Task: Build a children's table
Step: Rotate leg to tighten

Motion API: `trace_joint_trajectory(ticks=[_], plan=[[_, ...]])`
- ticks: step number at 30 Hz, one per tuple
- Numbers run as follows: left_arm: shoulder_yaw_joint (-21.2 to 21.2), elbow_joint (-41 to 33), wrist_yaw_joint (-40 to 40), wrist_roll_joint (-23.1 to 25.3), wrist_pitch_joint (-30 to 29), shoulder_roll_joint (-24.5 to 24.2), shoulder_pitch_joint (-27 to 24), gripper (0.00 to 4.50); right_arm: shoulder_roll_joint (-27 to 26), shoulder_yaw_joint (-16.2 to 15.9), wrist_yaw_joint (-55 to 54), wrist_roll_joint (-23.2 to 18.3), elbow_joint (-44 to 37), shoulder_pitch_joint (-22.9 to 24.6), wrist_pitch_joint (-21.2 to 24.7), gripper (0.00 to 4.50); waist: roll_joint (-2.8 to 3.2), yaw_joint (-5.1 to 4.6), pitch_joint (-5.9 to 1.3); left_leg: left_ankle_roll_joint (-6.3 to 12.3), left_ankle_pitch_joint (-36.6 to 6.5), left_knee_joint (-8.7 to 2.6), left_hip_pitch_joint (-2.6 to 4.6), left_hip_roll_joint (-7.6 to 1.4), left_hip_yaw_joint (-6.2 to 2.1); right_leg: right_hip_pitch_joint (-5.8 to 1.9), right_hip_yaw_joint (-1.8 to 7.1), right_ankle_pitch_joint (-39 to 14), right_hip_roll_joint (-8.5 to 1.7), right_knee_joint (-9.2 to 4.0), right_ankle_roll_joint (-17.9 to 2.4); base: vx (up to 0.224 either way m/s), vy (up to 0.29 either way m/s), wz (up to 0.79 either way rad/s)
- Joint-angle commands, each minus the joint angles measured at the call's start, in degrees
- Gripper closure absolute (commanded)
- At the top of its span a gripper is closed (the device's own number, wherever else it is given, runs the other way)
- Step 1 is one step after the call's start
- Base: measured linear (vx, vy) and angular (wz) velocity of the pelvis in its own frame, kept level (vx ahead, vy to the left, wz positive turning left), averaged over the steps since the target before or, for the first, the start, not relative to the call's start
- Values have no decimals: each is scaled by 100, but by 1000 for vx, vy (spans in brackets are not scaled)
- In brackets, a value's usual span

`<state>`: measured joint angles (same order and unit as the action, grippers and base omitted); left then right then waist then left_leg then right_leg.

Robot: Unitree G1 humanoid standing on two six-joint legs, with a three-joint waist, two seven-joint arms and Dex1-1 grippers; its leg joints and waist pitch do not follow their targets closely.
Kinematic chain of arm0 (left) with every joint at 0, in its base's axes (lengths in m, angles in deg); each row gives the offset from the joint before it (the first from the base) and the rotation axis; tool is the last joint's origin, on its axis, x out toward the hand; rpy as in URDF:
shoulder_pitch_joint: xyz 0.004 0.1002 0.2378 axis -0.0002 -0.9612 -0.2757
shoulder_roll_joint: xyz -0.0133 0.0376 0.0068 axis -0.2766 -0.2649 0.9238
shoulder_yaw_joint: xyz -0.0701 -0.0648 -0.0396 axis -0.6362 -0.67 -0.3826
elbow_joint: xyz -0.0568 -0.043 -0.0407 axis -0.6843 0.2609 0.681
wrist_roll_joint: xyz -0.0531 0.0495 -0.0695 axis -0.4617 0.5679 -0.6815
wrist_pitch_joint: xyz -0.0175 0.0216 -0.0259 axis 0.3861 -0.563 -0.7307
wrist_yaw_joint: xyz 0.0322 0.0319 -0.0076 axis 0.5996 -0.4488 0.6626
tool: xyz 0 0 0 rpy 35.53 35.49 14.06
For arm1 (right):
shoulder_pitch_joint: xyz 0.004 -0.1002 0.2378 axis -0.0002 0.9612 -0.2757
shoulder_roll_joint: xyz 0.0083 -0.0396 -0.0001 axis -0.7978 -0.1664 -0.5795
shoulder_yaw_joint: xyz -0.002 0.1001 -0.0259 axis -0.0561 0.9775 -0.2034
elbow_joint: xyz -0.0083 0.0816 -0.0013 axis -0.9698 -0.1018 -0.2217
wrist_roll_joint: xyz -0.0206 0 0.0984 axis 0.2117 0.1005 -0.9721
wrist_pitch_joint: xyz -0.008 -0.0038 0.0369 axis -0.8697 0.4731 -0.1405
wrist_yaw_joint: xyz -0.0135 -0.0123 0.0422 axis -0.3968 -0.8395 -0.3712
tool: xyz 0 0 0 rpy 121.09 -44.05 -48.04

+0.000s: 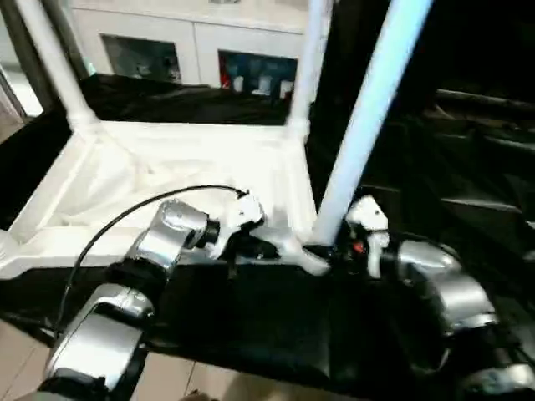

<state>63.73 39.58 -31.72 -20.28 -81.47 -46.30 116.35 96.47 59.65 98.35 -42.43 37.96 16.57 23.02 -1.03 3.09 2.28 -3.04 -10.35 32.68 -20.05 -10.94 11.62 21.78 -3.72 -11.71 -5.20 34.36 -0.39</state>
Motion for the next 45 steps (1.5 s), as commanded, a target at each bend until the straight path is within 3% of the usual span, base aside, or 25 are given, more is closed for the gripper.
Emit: trace_joint_trajectory(ticks=[1,4,5,8,9,10,11,15,16,18,21,24,25,28,30,36,42,45], plan=[[3,288,849,95,-178,435,152,450,-375,-25,-989,267,460,71,298,250,15,-44,-220,-142,-2073,-438,81,-266,-187,-108,260,-2323,-367,-573,-978,0,0,0],[-115,517,1532,108,-313,714,313,450,-724,164,-1842,358,541,57,442,252,15,-87,-226,-194,-2119,-456,69,-259,-201,-107,254,-2276,-355,-571,-930,0,0,0],[-176,588,1809,94,-389,851,379,450,-841,216,-2171,427,589,42,447,252,56,-80,-229,-198,-2232,-445,110,-250,-201,-75,255,-2302,-361,-598,-932,0,0,0],[-263,692,2334,85,-438,1211,507,450,-1089,265,-2719,598,788,-39,317,252,38,-106,-224,-142,-2284,-438,103,-234,-190,-69,265,-2297,-359,-627,-921,0,0,0],[-237,699,2384,104,-411,1311,521,450,-1175,237,-2748,611,785,-63,266,252,34,-105,-228,-128,-2272,-436,104,-236,-190,-68,267,-2276,-361,-627,-921,0,0,0],[-218,727,2438,123,-385,1399,540,450,-1254,211,-2770,602,774,-86,227,252,69,-90,-226,-97,-2276,-433,116,-232,-186,-56,274,-2234,-359,-639,-926,0,0,0],[-207,766,2483,139,-360,1460,559,450,-1317,199,-2810,609,766,-101,206,252,45,-96,-231,-63,-2229,-437,95,-229,-184,-79,271,-2145,-350,-633,-920,0,0,0],[-99,826,2378,222,-252,1478,574,450,-1322,136,-2775,672,697,-113,116,252,55,-85,-246,47,-1960,-441,42,-232,-179,-135,277,-1762,-352,-587,-976,0,0,0],[-68,860,2349,251,-216,1443,581,450,-1308,150,-2714,627,667,-115,104,217,57,-84,-245,60,-1941,-442,44,-233,-177,-134,276,-1746,-353,-587,-980,0,0,0],[-53,890,2270,265,-166,1365,580,450,-1287,224,-2484,422,595,-130,164,217,53,-84,-244,92,-1924,-440,38,-230,-178,-143,273,-1792,-360,-591,-973,0,0,0],[-31,860,2034,260,-140,1222,558,450,-1175,248,-2085,219,479,-167,239,176,39,-93,-248,133,-1895,-449,11,-236,-186,-158,268,-1849,-363,-590,-939,0,0,0],[0,828,1586,274,41,995,500,450,-742,-88,-1160,163,227,-145,262,173,48,-86,-269,206,-1711,-433,-2,-242,-191,-195,260,-1532,-359,-555,-1001,0,0,0],[9,809,1496,271,54,952,484,450,-648,-159,-989,175,175,-126,218,173,67,-86,-277,272,-1529,-409,-6,-250,-167,-192,274,-1092,-360,-511,-1138,0,0,0],[76,677,836,207,194,702,367,450,-151,-488,-95,177,-129,-1,15,173,40,-61,-323,409,-1119,-363,-31,-239,-165,-261,257,-372,-360,-429,-1321,0,0,0],[108,631,641,197,210,623,326,450,-29,-548,124,149,-217,44,-16,173,48,-63,-323,625,-863,-331,-60,-242,-143,-270,257,157,-365,-369,-1485,0,0,0],[226,232,-706,-48,372,122,59,450,477,-504,1031,-123,-571,174,62,173,52,-29,-284,477,-1246,-371,-11,-302,-131,-247,237,-609,-350,-413,-1546,0,0,0],[255,146,-1154,-69,369,-121,-1,450,735,-475,1546,-282,-698,198,147,173,60,37,-282,377,-1278,-373,13,-307,-108,-218,253,-599,-353,-402,-1571,0,0,0],[243,67,-1354,-89,361,-247,-37,450,815,-461,1739,-373,-714,189,221,207,60,69,-293,384,-1127,-364,6,-304,-105,-222,252,-420,-353,-379,-1580,0,0,0]])
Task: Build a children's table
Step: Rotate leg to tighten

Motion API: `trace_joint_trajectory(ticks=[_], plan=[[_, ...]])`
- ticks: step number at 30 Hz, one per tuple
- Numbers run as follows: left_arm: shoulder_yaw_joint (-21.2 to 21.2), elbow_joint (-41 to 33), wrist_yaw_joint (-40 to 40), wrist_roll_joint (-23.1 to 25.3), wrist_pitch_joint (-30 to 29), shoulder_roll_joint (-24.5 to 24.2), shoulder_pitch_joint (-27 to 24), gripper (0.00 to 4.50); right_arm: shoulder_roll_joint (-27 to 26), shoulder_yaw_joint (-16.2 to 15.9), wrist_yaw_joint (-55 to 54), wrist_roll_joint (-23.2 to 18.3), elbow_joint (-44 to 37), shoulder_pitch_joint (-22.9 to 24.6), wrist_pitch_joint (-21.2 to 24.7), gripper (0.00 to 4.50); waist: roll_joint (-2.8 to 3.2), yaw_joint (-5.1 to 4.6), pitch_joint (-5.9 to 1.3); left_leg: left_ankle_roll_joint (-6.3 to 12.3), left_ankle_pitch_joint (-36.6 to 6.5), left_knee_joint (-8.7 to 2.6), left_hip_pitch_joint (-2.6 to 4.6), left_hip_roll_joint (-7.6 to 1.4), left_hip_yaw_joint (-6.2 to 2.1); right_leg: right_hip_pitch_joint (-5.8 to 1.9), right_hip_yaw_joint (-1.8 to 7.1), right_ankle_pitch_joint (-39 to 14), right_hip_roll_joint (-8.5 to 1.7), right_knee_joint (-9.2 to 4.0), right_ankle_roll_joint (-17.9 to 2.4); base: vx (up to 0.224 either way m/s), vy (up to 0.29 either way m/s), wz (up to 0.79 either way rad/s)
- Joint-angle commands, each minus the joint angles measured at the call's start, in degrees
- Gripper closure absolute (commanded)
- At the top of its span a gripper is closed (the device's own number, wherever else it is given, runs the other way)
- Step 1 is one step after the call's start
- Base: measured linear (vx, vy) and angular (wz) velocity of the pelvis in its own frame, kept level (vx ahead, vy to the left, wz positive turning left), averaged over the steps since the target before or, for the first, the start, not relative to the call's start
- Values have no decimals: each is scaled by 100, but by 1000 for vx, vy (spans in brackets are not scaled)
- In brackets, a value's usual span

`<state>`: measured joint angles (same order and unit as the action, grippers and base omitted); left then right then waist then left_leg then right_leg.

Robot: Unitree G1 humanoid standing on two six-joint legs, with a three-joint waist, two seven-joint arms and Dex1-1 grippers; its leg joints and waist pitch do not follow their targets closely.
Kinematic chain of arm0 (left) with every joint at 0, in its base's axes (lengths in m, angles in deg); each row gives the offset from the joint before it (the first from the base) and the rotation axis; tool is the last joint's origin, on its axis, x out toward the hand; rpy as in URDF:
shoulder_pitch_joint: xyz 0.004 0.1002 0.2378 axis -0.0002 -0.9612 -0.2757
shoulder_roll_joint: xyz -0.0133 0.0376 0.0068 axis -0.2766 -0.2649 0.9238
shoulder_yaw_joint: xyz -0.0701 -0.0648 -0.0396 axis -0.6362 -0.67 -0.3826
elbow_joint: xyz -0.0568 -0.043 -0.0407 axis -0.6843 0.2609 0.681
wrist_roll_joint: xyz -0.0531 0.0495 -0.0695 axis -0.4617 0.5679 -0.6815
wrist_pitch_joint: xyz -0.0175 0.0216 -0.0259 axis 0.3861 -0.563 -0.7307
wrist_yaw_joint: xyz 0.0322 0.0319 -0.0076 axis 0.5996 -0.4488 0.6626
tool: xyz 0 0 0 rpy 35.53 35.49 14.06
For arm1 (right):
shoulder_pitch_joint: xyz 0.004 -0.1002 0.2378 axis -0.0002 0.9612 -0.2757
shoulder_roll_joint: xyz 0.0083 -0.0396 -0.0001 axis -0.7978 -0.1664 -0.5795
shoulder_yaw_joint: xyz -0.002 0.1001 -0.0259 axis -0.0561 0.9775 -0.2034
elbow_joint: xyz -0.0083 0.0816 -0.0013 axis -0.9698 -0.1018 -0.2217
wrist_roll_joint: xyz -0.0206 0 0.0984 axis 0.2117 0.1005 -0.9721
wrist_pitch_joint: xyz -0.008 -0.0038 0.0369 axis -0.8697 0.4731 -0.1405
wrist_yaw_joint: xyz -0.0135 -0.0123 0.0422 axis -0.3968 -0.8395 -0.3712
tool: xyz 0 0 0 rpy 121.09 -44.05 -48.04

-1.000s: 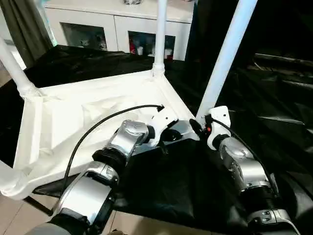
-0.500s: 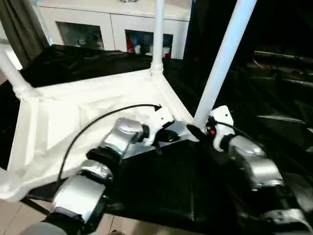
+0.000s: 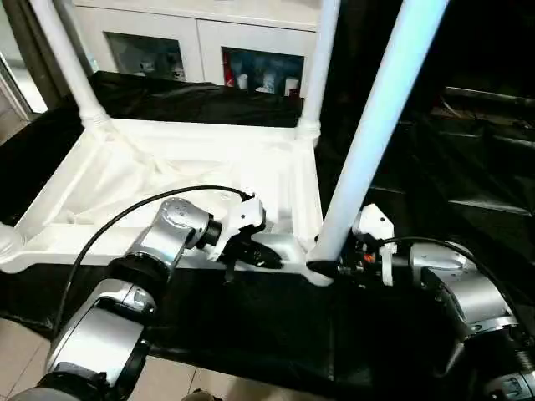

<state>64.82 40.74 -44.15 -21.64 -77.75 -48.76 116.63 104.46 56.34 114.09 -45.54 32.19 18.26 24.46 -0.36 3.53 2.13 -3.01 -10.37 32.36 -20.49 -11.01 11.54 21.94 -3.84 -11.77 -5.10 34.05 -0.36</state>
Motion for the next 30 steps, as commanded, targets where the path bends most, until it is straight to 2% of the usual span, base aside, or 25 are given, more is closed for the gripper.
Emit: trace_joint_trajectory(ticks=[1,4,5,8,11,12,13,14,15,16,17,18,20,21,22,24,26,28,30], plan=[[135,-56,-117,44,-14,-7,-67,450,19,-131,176,-69,-137,20,86,216,-9,25,-283,380,-1111,-329,55,-297,-98,-239,262,-379,-363,-340,-1588,0,0,0],[141,-96,-137,25,-37,-28,-77,450,29,-139,231,-99,-148,22,127,236,-9,28,-285,384,-1063,-327,51,-293,-100,-243,259,-309,-363,-330,-1602,0,0,0],[144,-105,-129,24,-35,-34,-79,450,19,-155,239,-103,-159,28,148,236,-24,25,-283,380,-1067,-326,44,-290,-99,-246,259,-335,-362,-335,-1590,0,0,0],[140,-107,-78,25,-31,-21,-73,450,-6,-166,236,-95,-162,39,159,244,-16,31,-283,349,-1117,-328,54,-289,-101,-242,260,-479,-368,-349,-1562,0,0,0],[22,232,1040,250,8,199,135,450,-339,-41,-590,185,191,-10,31,247,-24,15,-276,295,-1187,-331,60,-284,-109,-226,264,-582,-375,-362,-1535,0,0,0],[22,232,1040,250,8,199,135,450,-339,-41,-590,185,191,-10,31,250,-19,-1,-256,228,-1367,-340,72,-272,-111,-204,267,-894,-380,-406,-1489,0,0,0],[-31,353,1419,312,-29,280,216,450,-473,35,-1002,294,373,-61,-12,251,-25,-17,-255,180,-1420,-352,72,-275,-119,-195,270,-1033,-381,-413,-1448,0,0,0],[-31,353,1419,312,-29,280,216,450,-473,35,-1002,294,373,-61,-12,251,-33,-25,-250,97,-1523,-365,75,-263,-137,-213,263,-1325,-385,-440,-1356,0,0,0],[-122,506,1944,345,-151,418,334,450,-675,173,-1577,387,602,-134,2,251,-31,-30,-244,72,-1566,-372,75,-266,-141,-205,270,-1429,-385,-450,-1305,0,0,0],[-274,680,2649,318,-325,666,492,450,-991,370,-2356,463,833,-203,70,252,-7,-60,-241,-52,-1676,-379,107,-263,-141,-156,279,-1574,-374,-463,-1257,0,0,0],[-274,680,2649,318,-325,666,492,450,-991,370,-2356,463,833,-203,70,252,-18,-69,-244,-85,-1711,-383,103,-262,-152,-163,275,-1599,-375,-466,-1245,0,0,0],[-364,743,2991,258,-440,856,569,450,-1218,495,-2801,455,894,-218,164,253,-31,-83,-249,-91,-1672,-388,84,-253,-156,-184,274,-1570,-371,-465,-1200,0,0,0],[-418,785,3445,224,-548,1146,648,450,-1580,672,-3435,419,943,-232,293,254,-15,-77,-253,-48,-1639,-383,91,-253,-159,-174,280,-1448,-380,-471,-1197,0,0,0],[-419,802,3606,215,-573,1318,665,450,-1792,789,-3816,417,1009,-257,331,254,-29,-88,-256,-22,-1613,-378,80,-244,-149,-181,282,-1376,-368,-473,-1194,0,0,0],[-401,806,3713,221,-568,1458,668,450,-1948,858,-4064,415,1065,-280,347,254,-13,-87,-278,17,-1456,-364,81,-239,-145,-182,286,-1089,-366,-447,-1238,0,0,0],[-378,837,3784,246,-521,1582,675,450,-2083,902,-4253,440,1124,-306,335,254,-18,-82,-286,95,-1303,-343,72,-229,-130,-196,288,-780,-360,-426,-1295,0,0,0],[-258,846,3745,333,-424,1747,659,450,-2235,862,-4376,506,1149,-320,307,254,17,-73,-292,158,-1179,-336,65,-225,-129,-213,282,-527,-353,-408,-1319,0,0,0],[-168,879,3689,403,-335,1786,661,450,-2253,791,-4359,569,1132,-321,267,254,11,-64,-284,195,-1197,-342,59,-224,-130,-229,274,-513,-357,-417,-1307,0,0,0],[-149,909,3685,425,-292,1776,670,450,-2236,780,-4366,602,1140,-326,246,254,24,-64,-274,169,-1341,-357,69,-232,-135,-222,272,-726,-360,-437,-1268,0,0,0]])
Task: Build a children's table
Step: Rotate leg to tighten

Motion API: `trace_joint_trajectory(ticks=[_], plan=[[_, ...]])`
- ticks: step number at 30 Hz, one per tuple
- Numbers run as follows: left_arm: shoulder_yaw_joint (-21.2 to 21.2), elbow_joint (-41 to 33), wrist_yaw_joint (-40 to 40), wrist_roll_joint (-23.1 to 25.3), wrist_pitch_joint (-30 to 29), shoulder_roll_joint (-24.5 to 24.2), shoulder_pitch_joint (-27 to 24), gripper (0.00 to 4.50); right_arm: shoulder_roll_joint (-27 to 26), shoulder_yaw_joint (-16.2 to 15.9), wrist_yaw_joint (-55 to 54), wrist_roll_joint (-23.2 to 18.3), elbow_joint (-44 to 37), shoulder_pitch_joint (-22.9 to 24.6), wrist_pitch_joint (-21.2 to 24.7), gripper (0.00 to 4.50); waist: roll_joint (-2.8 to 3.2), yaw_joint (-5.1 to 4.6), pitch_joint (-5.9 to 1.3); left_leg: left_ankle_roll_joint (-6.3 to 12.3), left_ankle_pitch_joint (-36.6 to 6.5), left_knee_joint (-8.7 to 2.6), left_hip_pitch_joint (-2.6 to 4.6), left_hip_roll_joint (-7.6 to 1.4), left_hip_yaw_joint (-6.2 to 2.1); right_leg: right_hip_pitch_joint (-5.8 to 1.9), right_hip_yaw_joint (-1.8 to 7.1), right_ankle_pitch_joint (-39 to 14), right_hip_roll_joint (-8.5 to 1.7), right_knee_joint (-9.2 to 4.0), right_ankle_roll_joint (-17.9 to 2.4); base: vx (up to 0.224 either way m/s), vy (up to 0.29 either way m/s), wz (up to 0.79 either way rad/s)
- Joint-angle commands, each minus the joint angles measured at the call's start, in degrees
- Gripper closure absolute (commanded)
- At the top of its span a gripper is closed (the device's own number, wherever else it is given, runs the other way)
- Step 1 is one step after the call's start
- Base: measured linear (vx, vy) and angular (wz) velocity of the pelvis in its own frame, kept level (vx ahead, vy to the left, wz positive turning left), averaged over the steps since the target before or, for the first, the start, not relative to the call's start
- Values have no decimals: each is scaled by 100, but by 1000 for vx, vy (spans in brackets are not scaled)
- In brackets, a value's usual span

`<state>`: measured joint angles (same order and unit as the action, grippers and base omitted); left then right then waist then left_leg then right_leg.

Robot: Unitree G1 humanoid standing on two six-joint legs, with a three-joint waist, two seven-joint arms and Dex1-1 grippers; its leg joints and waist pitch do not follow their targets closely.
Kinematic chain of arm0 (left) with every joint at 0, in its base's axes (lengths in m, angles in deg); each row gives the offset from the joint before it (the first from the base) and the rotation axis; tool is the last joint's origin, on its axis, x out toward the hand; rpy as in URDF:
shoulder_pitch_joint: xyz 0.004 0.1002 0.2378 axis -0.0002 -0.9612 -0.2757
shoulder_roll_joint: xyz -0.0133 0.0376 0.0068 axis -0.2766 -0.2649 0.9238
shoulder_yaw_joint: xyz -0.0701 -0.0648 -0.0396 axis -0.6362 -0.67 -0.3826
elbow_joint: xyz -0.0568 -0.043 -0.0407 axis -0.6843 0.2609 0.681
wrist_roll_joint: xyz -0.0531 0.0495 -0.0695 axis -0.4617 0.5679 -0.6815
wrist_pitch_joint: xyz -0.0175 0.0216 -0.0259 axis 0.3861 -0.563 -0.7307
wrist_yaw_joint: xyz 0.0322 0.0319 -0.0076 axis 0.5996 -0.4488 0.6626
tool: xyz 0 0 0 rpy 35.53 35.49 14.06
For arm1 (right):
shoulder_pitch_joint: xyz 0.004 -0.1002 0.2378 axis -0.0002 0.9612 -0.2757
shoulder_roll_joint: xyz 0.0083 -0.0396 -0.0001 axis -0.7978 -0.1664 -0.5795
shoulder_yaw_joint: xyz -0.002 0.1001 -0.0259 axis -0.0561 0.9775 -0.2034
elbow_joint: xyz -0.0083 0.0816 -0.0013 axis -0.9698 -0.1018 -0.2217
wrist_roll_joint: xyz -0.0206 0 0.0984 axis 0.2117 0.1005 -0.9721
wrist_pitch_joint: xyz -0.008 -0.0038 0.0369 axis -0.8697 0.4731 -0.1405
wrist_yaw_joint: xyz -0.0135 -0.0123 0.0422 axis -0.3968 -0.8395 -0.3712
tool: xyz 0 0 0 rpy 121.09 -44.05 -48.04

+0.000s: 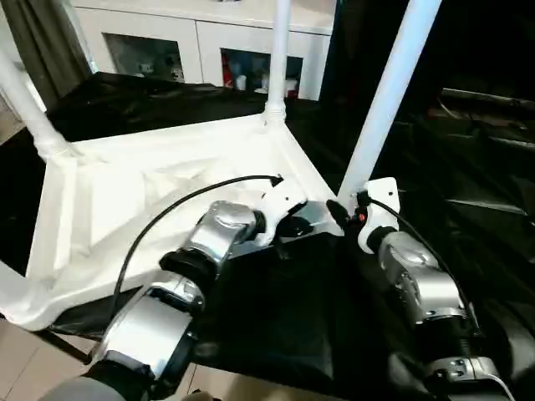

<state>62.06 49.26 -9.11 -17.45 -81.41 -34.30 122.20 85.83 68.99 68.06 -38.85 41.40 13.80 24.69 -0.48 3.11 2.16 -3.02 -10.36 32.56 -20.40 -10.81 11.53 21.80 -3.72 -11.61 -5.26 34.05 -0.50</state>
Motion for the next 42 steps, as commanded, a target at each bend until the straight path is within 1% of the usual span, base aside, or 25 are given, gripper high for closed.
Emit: trace_joint_trajectory(ticks=[1,3,7,8,9,12,13,14,16,17,19,20,22,25,27,32,33,34,36,37,38,39,40,41,42], plan=[[124,122,220,50,129,278,137,450,-357,-430,240,-87,223,114,197,254,36,-24,-273,125,-1468,-390,64,-256,-143,-206,263,-910,-343,-456,-1211,0,0,0],[127,144,217,79,176,232,144,450,-373,-360,275,-163,187,124,209,198,39,-24,-272,107,-1501,-396,67,-259,-145,-200,264,-934,-343,-457,-1197,0,0,0],[111,164,223,97,250,161,154,450,-309,-374,348,-158,82,119,199,157,34,-23,-267,106,-1516,-401,64,-262,-145,-197,267,-893,-348,-451,-1212,0,0,0],[98,173,218,101,274,149,157,450,-263,-404,372,-104,62,110,181,157,35,-23,-264,101,-1536,-402,67,-262,-144,-192,266,-929,-347,-456,-1204,0,0,0],[91,167,177,101,296,123,151,450,-152,-412,522,-115,8,97,207,157,-15,-26,-265,113,-1541,-400,63,-262,-140,-196,266,-960,-347,-460,-1194,0,0,0],[60,163,48,97,415,54,132,450,351,-362,1219,-286,-274,93,298,157,13,4,-273,199,-1413,-380,62,-266,-137,-219,272,-809,-351,-440,-1198,0,0,0],[55,165,34,95,428,46,129,450,448,-320,1320,-331,-327,94,309,157,-7,20,-284,312,-1192,-354,33,-260,-132,-243,272,-496,-360,-405,-1254,0,0,0],[52,164,27,93,438,42,127,450,509,-302,1403,-359,-362,99,312,157,-7,23,-280,347,-1145,-352,27,-258,-130,-243,269,-456,-360,-405,-1269,0,0,0],[41,154,-22,78,486,8,106,450,1079,-367,2292,-518,-714,243,255,157,-25,61,-278,453,-1102,-324,39,-260,-115,-253,262,-483,-365,-415,-1307,0,0,0],[41,154,-25,77,489,6,104,450,1119,-377,2358,-527,-740,256,249,157,-33,70,-280,489,-1080,-316,36,-258,-116,-262,259,-467,-363,-411,-1309,0,0,0],[33,139,-82,59,546,-37,74,450,1675,-469,3102,-652,-1105,484,332,157,-52,93,-272,609,-971,-302,12,-258,-116,-280,257,-409,-360,-404,-1280,0,0,0],[12,118,-106,33,626,-71,52,450,2030,-483,3542,-757,-1312,625,449,157,-55,93,-264,687,-952,-296,-7,-257,-118,-274,251,-453,-368,-400,-1272,0,0,0],[2,102,-101,24,656,-80,42,450,2109,-483,3643,-784,-1359,659,486,157,-61,87,-254,734,-1002,-297,-25,-259,-129,-279,238,-656,-372,-419,-1229,0,0,0],[-171,-145,-179,-176,606,-146,-6,450,2355,-413,3921,-895,-1430,724,542,157,-87,66,-240,671,-1064,-296,-15,-257,-127,-245,228,-1009,-364,-447,-1253,0,0,0],[-207,-270,-274,-233,556,-191,-32,450,2401,-371,3950,-939,-1461,719,584,157,-83,68,-247,683,-929,-290,-18,-266,-129,-235,230,-886,-359,-426,-1298,0,0,0],[-234,-636,-535,-335,405,-403,-178,450,2405,-332,3984,-1097,-1693,770,654,157,-74,70,-301,1044,-231,-211,-71,-254,-124,-249,231,526,-339,-247,-1571,0,0,0],[-237,-775,-652,-385,288,-465,-231,450,2326,-330,3954,-1122,-1707,754,653,157,-84,70,-310,1083,-155,-199,-82,-252,-123,-259,232,674,-346,-224,-1593,0,0,0],[-269,-1154,-951,-543,-71,-591,-367,422,2148,-366,3880,-1160,-1714,720,632,151,-67,65,-318,1170,-6,-184,-101,-262,-120,-243,225,950,-356,-168,-1714,0,0,0],[-261,-1727,-1314,-707,-513,-797,-575,405,1927,-456,3769,-1184,-1703,686,630,151,-50,42,-314,1206,63,-164,-114,-250,-107,-214,222,1042,-335,-151,-1787,0,0,0],[-261,-1727,-1314,-707,-513,-797,-575,394,1927,-456,3769,-1184,-1703,686,630,151,-52,36,-308,1214,45,-154,-128,-240,-101,-206,223,1030,-323,-151,-1789,0,0,0],[-265,-2367,-1569,-864,-934,-1031,-808,388,1725,-610,3691,-1182,-1722,674,626,151,-42,49,-304,1185,-85,-151,-102,-246,-91,-179,219,858,-309,-173,-1799,0,0,0],[-265,-2367,-1569,-864,-934,-1031,-808,377,1725,-610,3691,-1182,-1722,674,626,151,-26,56,-277,1117,-139,-180,-126,-276,-100,-177,222,691,-329,-157,-1819,0,0,0],[-302,-2820,-1696,-994,-1214,-1217,-965,365,1556,-712,3610,-1147,-1680,650,582,151,-13,62,-250,993,-414,-201,-76,-294,-91,-133,222,236,-318,-211,-1764,0,0,0],[-332,-3130,-1821,-1098,-1394,-1371,-1073,356,1406,-764,3511,-1106,-1599,602,534,151,-1,52,-246,901,-486,-218,-84,-308,-103,-146,222,82,-327,-198,-1747,0,0,0],[-366,-3381,-1912,-1169,-1525,-1505,-1162,350,1280,-797,3440,-1099,-1543,559,518,151,-3,32,-217,741,-712,-256,-65,-309,-97,-109,225,-304,-303,-253,-1664,0,0,0]])
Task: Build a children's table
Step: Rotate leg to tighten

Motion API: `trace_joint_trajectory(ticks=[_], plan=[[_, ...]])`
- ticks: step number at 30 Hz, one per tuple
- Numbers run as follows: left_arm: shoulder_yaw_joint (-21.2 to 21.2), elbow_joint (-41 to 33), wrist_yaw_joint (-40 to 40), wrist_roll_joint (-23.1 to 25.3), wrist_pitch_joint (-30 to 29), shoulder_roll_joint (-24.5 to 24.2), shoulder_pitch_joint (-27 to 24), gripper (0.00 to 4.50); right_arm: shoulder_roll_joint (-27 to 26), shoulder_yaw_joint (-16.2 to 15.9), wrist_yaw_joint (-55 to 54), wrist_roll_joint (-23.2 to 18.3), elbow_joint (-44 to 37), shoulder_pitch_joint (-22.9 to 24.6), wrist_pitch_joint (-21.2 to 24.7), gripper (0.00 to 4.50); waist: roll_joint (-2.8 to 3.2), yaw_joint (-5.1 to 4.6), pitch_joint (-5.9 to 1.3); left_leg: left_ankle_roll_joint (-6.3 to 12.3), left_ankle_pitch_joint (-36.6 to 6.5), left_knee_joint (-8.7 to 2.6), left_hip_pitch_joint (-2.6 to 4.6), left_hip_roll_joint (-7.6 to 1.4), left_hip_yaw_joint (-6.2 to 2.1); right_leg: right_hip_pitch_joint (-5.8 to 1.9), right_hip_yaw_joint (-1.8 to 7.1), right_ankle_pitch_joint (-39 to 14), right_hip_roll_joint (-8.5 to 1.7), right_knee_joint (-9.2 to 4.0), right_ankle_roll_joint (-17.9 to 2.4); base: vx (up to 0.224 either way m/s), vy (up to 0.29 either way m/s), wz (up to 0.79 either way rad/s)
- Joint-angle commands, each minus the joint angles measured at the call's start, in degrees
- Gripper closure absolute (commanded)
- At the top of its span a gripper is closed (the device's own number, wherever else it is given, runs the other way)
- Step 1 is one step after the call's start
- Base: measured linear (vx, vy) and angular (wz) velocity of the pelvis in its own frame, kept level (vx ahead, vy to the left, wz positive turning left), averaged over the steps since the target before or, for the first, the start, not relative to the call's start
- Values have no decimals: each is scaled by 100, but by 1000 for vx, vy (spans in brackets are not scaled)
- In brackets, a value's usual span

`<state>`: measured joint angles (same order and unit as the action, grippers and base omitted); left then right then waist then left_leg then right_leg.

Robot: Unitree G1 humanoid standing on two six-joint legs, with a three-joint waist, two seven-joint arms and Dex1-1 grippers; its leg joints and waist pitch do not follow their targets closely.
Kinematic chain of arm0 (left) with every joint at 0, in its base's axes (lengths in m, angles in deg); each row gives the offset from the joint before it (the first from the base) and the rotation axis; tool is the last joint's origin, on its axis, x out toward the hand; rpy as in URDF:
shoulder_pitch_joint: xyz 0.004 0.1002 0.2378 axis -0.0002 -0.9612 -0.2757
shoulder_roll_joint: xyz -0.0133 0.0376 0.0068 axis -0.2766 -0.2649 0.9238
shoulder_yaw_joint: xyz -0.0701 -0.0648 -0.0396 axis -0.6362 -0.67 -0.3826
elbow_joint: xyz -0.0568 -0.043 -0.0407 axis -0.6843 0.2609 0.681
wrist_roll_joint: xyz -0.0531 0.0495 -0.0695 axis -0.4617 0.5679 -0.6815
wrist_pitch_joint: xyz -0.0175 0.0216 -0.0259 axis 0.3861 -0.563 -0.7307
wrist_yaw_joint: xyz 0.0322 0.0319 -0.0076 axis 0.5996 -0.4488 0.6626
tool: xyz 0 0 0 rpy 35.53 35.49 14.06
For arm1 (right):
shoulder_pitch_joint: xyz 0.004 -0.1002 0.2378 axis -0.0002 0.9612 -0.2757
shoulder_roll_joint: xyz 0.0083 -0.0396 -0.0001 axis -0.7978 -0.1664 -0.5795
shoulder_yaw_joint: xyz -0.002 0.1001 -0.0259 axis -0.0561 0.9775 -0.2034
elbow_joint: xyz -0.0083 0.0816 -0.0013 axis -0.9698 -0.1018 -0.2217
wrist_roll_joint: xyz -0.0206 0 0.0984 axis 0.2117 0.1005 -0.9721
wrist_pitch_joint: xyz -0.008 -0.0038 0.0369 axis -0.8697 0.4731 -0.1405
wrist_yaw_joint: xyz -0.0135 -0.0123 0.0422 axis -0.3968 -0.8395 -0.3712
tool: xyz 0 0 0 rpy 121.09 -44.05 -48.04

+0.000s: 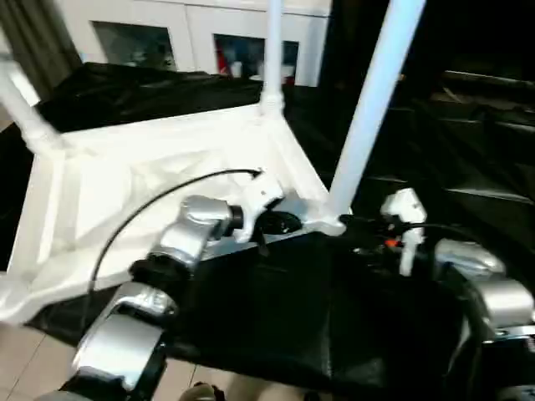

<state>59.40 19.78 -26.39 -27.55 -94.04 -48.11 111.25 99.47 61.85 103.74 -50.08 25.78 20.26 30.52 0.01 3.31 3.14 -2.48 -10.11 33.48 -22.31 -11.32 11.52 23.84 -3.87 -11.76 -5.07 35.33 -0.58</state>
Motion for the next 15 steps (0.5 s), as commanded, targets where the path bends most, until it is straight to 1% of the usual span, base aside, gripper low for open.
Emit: trace_joint_trajectory(ticks=[1,2,3,4,5,6,7,8,9,10,11,12,13,14,15], plan=[[-100,-433,-184,-160,-261,-123,-67,343,-84,-83,-127,24,20,-87,-65,151,-38,4,-311,589,-851,-356,137,-262,-102,-311,248,-432,-326,-381,-1629,0,0,0],[-159,-911,-320,-265,-519,-390,-248,343,-354,-125,-322,67,170,-186,-128,151,-81,-3,-296,437,-1001,-377,153,-260,-96,-303,255,-658,-319,-411,-1546,0,0,0],[-159,-911,-320,-265,-519,-390,-248,332,-354,-125,-322,67,170,-186,-128,151,-45,5,-297,354,-1039,-386,159,-270,-113,-297,264,-739,-345,-390,-1532,0,0,0],[-173,-1076,-350,-290,-613,-469,-312,319,-436,-128,-384,78,212,-210,-136,151,-5,1,-279,183,-1161,-415,196,-267,-103,-270,275,-888,-317,-424,-1410,0,0,0],[-188,-1297,-430,-334,-770,-607,-414,312,-533,-167,-416,98,252,-236,-175,151,-21,-1,-278,138,-1193,-421,210,-272,-93,-260,280,-857,-315,-426,-1404,0,0,0],[-191,-1640,-610,-420,-969,-833,-589,307,-683,-195,-608,222,378,-298,-330,151,-12,-12,-274,50,-1223,-442,189,-267,-107,-277,287,-858,-328,-401,-1378,0,0,0],[-177,-1907,-732,-488,-1148,-1019,-739,303,-809,-162,-797,261,519,-367,-398,151,2,-21,-293,-9,-1158,-445,198,-257,-105,-275,286,-776,-317,-382,-1342,0,0,0],[-170,-2046,-786,-522,-1241,-1110,-818,296,-871,-141,-896,277,588,-399,-425,151,-2,-37,-286,-3,-1101,-445,188,-238,-96,-274,287,-699,-296,-388,-1338,0,0,0],[-135,-2283,-901,-527,-1352,-1316,-1004,281,-1030,-50,-1253,342,795,-508,-488,151,37,-28,-299,-31,-1006,-430,208,-230,-91,-277,292,-480,-293,-370,-1360,0,0,0],[-129,-2313,-916,-526,-1365,-1344,-1030,281,-1052,-37,-1305,351,825,-524,-497,151,18,-54,-292,-24,-887,-432,178,-209,-80,-287,292,-306,-278,-352,-1391,0,0,0],[-66,-2597,-1018,-529,-1503,-1594,-1256,267,-1229,79,-1623,346,1016,-630,-569,151,39,-34,-313,-44,-858,-419,212,-214,-76,-282,292,-243,-288,-345,-1399,0,0,0],[-12,-2820,-1094,-514,-1615,-1801,-1454,261,-1380,185,-1864,311,1153,-710,-606,151,37,-59,-306,-29,-811,-430,179,-216,-87,-300,297,-157,-296,-324,-1423,0,0,0],[-2,-3065,-1101,-516,-1767,-1984,-1679,252,-1541,304,-2140,274,1300,-786,-657,151,41,-58,-303,-23,-823,-432,186,-206,-79,-294,293,-175,-280,-331,-1402,0,0,0],[-2,-3065,-1101,-516,-1767,-1984,-1679,252,-1541,304,-2140,274,1300,-786,-657,151,70,-70,-306,-67,-836,-433,208,-209,-81,-285,292,-153,-279,-325,-1401,0,0,0],[-27,-3240,-1049,-519,-1898,-2093,-1861,242,-1664,404,-2330,230,1414,-838,-714,151,78,-68,-304,-79,-852,-427,223,-196,-65,-279,293,-131,-258,-336,-1386,0,0,0]])
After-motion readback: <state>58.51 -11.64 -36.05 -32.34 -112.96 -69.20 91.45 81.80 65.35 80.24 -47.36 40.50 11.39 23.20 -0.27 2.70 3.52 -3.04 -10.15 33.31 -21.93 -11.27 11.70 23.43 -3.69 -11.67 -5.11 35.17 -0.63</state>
